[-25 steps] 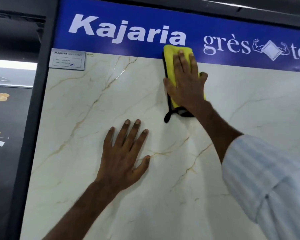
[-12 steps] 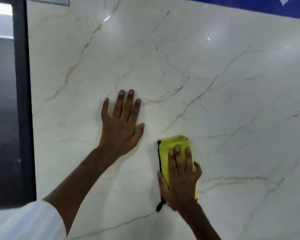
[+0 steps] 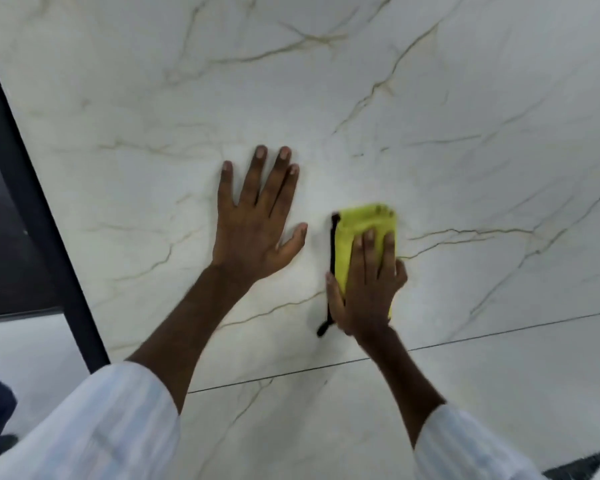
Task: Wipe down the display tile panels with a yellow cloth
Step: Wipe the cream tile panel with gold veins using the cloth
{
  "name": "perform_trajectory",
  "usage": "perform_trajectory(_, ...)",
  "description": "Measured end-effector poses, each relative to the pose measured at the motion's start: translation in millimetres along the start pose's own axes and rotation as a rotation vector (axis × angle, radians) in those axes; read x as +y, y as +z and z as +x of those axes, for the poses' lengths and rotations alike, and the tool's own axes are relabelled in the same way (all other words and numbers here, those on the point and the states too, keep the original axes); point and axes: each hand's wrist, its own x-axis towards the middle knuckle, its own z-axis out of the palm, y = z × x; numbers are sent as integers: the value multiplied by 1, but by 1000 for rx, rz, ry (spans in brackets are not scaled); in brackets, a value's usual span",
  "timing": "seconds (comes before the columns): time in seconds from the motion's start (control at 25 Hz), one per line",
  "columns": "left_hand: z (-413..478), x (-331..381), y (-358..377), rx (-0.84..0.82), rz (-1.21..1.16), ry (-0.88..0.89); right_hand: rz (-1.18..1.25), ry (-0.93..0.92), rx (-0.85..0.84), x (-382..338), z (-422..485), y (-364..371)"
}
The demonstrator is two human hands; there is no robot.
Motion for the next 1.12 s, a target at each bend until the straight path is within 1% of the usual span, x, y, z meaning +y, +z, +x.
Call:
perform_trajectory(0.08,0,3,0,-12,30,-4,31,15,-18,-3,-28,2)
perform_trajectory(0.2,-1,7,-2,-44,39,-7,33,-22,8,-9,26,-6)
perform_trajectory(0.28,-2,8,0,-45,61,4,20,-4,66,-7,73,-8)
perform_trajectory(0.36,-3,6,0,-42,65,5,70,40,118,-8,75,-3)
perform_trajectory(0.44,-4,8,-1,-43,67,-2,94,40,79,-2,13,8)
perform_trajectory(0.56,0,8,-6,-56,72,-10,76,-63,-70,9,-106,10)
perform_trajectory(0.64,2,8,-8,-39,44,-30,95,-64,-110,14,-126,10)
perform_trajectory(0.68,3,13,-8,-30,24,-21,106,-66,-107,14,-112,9)
perform_trajectory(0.72,4,20,-6,-27,2,0,107,-70,-69,14,-84,8)
perform_trajectory(0.8,6,36,-1,-25,-19,22,128,-28,41,17,-2,1)
perform_trajectory(0.88,4,51,5,-18,9,-5,103,26,106,28,61,-4)
perform_trajectory(0.92,4,53,8,-10,21,-18,98,49,121,34,69,-3)
perform_trajectory(1.0,4,51,14,-2,33,-16,121,49,97,52,34,2)
perform_trajectory(1.12,2,51,11,2,35,-12,82,5,-51,83,-87,10)
